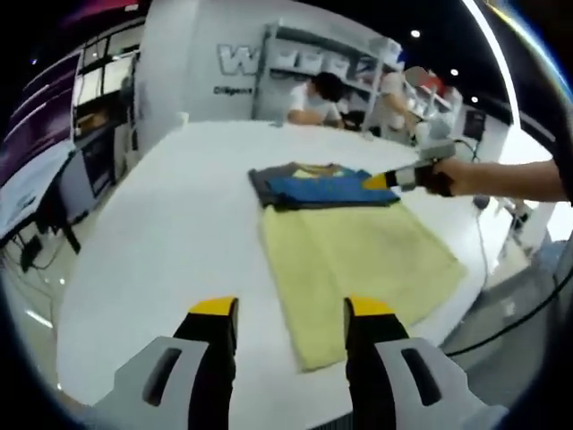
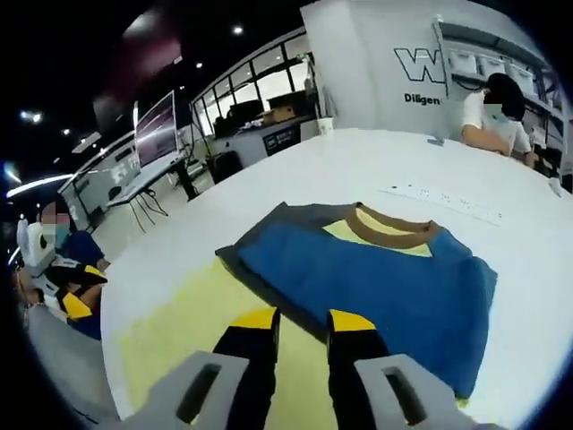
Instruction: Fold the garment on the visible template until the final outline fits inside the template.
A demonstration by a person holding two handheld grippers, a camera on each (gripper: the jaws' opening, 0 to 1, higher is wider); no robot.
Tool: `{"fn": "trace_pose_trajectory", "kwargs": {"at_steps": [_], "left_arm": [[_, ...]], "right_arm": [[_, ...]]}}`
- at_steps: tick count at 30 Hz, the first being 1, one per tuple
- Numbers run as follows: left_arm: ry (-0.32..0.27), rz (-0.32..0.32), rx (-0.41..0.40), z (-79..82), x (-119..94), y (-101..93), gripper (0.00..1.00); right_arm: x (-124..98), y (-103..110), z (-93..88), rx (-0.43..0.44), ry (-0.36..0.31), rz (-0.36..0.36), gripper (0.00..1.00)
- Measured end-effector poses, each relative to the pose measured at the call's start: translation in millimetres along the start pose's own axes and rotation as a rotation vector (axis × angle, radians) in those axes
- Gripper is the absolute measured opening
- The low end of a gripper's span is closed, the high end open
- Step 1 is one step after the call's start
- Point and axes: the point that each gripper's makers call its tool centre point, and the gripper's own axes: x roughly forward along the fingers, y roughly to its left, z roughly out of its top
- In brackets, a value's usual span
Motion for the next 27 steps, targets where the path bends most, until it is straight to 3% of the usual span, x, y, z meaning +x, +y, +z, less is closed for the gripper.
{"fn": "trace_pose_trajectory", "kwargs": {"at_steps": [4, 9, 13, 19, 26, 27], "left_arm": [[-0.005, -0.013, 0.013, 3.4, 4.8, 0.3, 0.55], [-0.005, -0.036, 0.017, 4.5, 8.8, -3.6, 0.58], [0.006, -0.046, 0.025, 2.4, 10.9, -5.7, 0.61], [0.034, -0.051, 0.023, -3.2, 11.2, -8.3, 0.64], [0.090, -0.065, 0.015, -21.2, 12.8, -11.0, 0.60], [0.104, -0.077, 0.007, -24.3, 11.9, -14.0, 0.59]], "right_arm": [[-11.6, -9.9, -0.1, -0.049, -0.004, -0.039, 0.42], [-31.7, -17.4, -6.8, -0.072, -0.018, -0.054, 0.52], [-49.4, -26.7, -16.6, -0.080, -0.036, -0.077, 0.67], [-78.0, -39.1, -40.2, -0.049, -0.018, -0.124, 0.69], [-110.0, -41.8, -70.6, -0.017, 0.030, -0.140, 0.61], [-120.9, -41.7, -84.4, -0.014, 0.063, -0.144, 0.59]]}}
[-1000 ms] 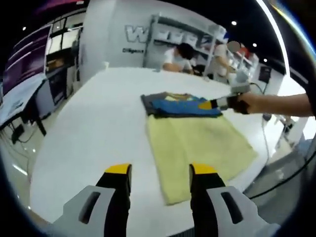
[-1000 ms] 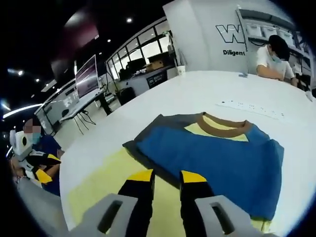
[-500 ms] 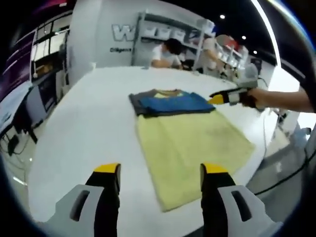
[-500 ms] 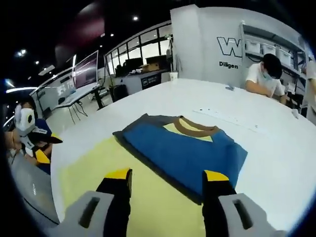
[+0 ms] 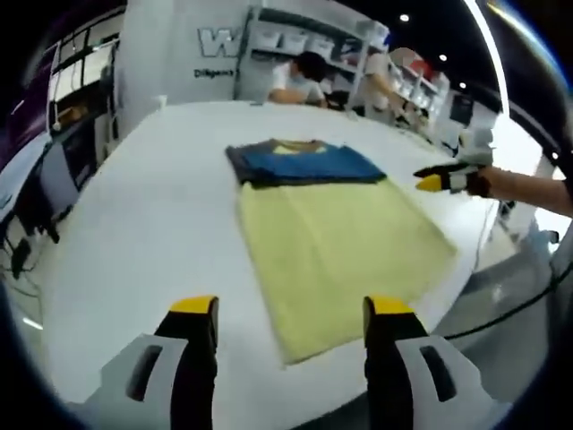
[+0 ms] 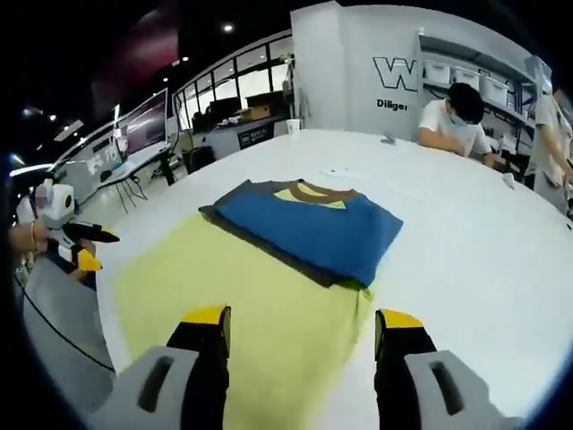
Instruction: Fold the garment on the visible template until the final outline fits inside the template.
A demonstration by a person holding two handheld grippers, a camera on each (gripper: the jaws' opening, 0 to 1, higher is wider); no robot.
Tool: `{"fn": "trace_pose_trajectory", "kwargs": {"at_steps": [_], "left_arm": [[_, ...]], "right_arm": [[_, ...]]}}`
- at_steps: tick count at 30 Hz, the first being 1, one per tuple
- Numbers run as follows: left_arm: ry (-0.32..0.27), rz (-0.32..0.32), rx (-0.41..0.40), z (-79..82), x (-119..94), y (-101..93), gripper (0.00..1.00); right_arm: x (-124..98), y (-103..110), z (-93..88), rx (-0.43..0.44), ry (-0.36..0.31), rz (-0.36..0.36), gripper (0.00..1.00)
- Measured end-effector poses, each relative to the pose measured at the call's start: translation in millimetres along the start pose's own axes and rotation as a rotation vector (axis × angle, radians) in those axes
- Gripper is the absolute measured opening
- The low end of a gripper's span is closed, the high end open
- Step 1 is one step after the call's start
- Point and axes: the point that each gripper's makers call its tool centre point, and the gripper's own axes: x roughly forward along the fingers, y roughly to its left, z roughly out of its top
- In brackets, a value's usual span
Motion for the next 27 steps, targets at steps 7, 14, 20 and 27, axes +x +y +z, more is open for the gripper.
{"fn": "trace_pose_trajectory", "kwargs": {"at_steps": [7, 14, 20, 27], "left_arm": [[0.047, -0.027, 0.028, -10.4, -0.3, -2.6, 0.50], [0.064, -0.036, -0.061, -18.4, 2.8, 0.2, 0.45], [0.121, -0.033, -0.047, -35.9, 6.9, 0.9, 0.42], [0.134, -0.082, -0.039, -37.0, 8.7, -5.8, 0.33]], "right_arm": [[-29.1, 5.1, -38.8, 0.065, 0.045, -0.041, 0.48], [-49.7, 11.6, -66.4, 0.114, 0.067, -0.052, 0.45], [-59.2, 22.3, -86.3, 0.133, 0.101, -0.040, 0.41], [-66.4, 32.2, -95.7, 0.178, 0.111, -0.029, 0.34]]}}
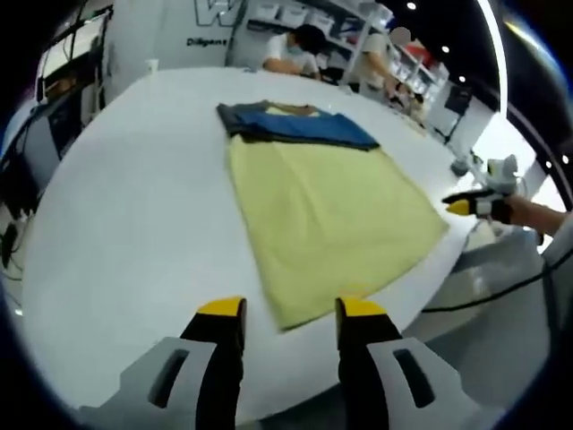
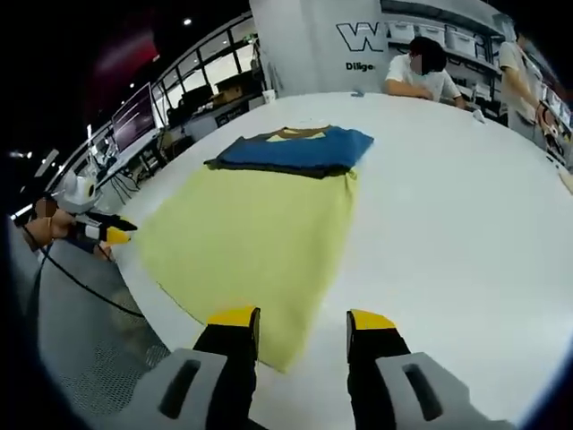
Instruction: Fold the garment on the visible template until the final outline fits inside the template.
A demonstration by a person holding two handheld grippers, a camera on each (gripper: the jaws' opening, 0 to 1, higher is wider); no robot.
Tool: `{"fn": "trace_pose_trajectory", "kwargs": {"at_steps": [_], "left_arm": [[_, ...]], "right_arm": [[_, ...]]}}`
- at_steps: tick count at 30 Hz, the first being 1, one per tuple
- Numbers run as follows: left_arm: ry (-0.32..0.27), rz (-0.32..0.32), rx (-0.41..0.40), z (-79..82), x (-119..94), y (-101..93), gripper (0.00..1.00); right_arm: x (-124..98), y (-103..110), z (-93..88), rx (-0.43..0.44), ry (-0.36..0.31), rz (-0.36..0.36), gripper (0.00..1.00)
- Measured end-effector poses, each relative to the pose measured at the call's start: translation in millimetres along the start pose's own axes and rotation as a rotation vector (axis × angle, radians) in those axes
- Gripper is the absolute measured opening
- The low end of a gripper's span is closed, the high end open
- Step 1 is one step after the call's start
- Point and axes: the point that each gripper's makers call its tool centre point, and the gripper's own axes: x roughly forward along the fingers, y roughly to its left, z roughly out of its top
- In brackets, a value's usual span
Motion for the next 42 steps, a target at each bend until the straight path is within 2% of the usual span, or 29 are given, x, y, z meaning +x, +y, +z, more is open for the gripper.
{"fn": "trace_pose_trajectory", "kwargs": {"at_steps": [7, 12, 16, 18, 25, 29, 32, 36, 42], "left_arm": [[0.008, 0.010, -0.010, -2.8, 2.4, 7.7, 0.28], [0.010, 0.009, -0.006, -2.9, 2.2, 10.0, 0.23], [0.016, 0.003, -0.001, -4.1, 2.8, 11.6, 0.19], [0.021, -0.006, 0.016, -1.4, 3.9, 6.9, 0.17], [0.019, -0.012, 0.026, 1.0, 7.9, 7.6, 0.13], [0.029, 0.020, 0.074, 1.3, 4.2, 10.7, 0.12], [0.014, -0.006, 0.049, 3.6, 4.9, 4.7, 0.11], [0.014, -0.014, 0.054, 3.7, 5.7, 2.0, 0.11], [-0.002, -0.002, 0.003, 2.9, 4.2, 10.1, 0.07]], "right_arm": [[-0.2, 7.5, -7.6, 0.076, -0.001, 0.014, 0.26], [2.4, 6.1, -16.0, 0.087, 0.022, 0.025, 0.19], [3.4, 7.5, -19.6, 0.094, 0.035, 0.030, 0.18], [4.1, 8.8, -23.7, 0.083, 0.059, 0.037, 0.17], [2.5, 8.7, -29.0, 0.083, 0.076, 0.051, 0.10], [1.0, 10.4, -30.3, 0.095, 0.089, 0.058, 0.06], [0.5, 10.0, -30.7, 0.092, 0.087, 0.059, 0.03], [1.0, 12.5, -32.3, 0.096, 0.094, 0.066, 0.01], [2.6, 11.0, -33.0, 0.087, 0.094, 0.060, 0.00]]}}
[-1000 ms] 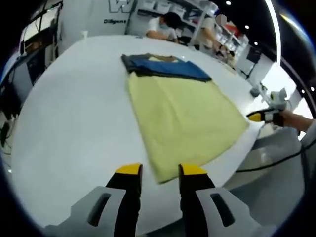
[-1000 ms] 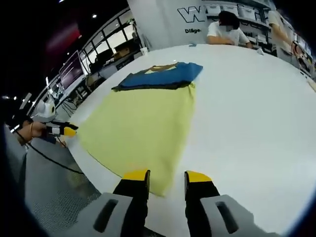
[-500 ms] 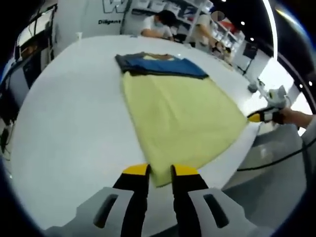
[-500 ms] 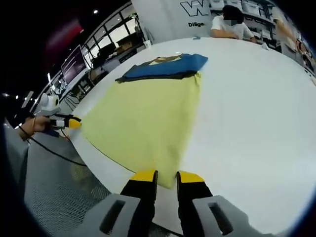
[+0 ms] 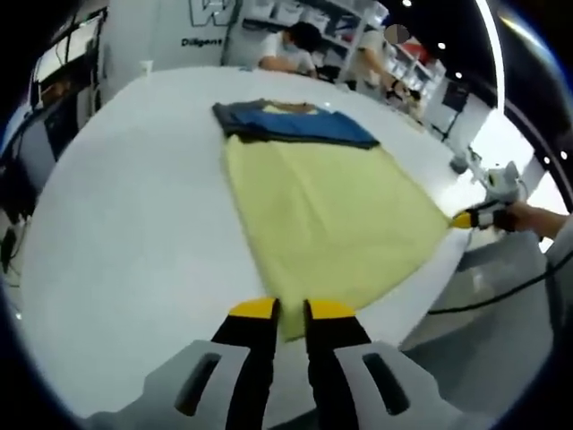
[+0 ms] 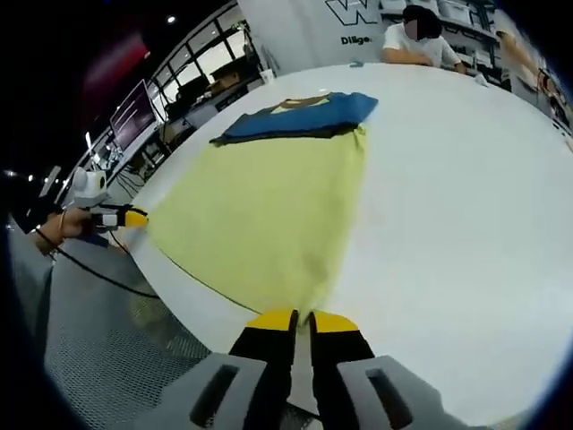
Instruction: Fold the garment on the visible template until the final outline fits inside the template.
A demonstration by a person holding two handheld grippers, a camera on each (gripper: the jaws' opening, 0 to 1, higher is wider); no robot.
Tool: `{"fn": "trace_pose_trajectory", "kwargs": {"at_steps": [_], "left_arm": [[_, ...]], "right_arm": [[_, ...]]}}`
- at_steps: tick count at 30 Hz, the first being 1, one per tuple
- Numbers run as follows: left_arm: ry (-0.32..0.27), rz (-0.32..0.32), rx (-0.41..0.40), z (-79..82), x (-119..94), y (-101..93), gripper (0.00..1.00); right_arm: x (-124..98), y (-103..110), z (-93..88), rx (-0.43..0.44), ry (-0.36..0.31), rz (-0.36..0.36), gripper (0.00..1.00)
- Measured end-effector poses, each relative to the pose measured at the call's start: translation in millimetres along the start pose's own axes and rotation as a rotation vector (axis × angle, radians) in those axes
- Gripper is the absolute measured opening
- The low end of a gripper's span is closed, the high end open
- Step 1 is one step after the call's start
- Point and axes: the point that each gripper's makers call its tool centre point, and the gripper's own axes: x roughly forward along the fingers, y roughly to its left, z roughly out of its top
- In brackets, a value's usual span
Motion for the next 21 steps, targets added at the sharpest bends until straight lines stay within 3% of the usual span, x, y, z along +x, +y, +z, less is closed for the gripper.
{"fn": "trace_pose_trajectory", "kwargs": {"at_steps": [5, 14, 18, 21], "left_arm": [[0.040, 0.014, -0.021, -8.8, 2.5, -1.4, 0.05], [0.050, 0.016, 0.006, -7.9, 2.8, -2.1, 0.01], [0.063, 0.013, -0.044, -9.5, 1.4, -3.5, 0.00], [0.027, 0.018, -0.066, 0.2, -6.8, -6.8, 0.00]], "right_arm": [[0.5, -3.5, -1.2, 0.006, 0.003, -0.004, 0.00], [2.8, 0.1, -1.4, -0.012, 0.008, -0.008, 0.00], [1.4, 1.2, -0.9, -0.019, 0.008, -0.009, 0.00], [-3.8, 4.6, 4.3, -0.023, -0.004, 0.002, 0.00]]}}
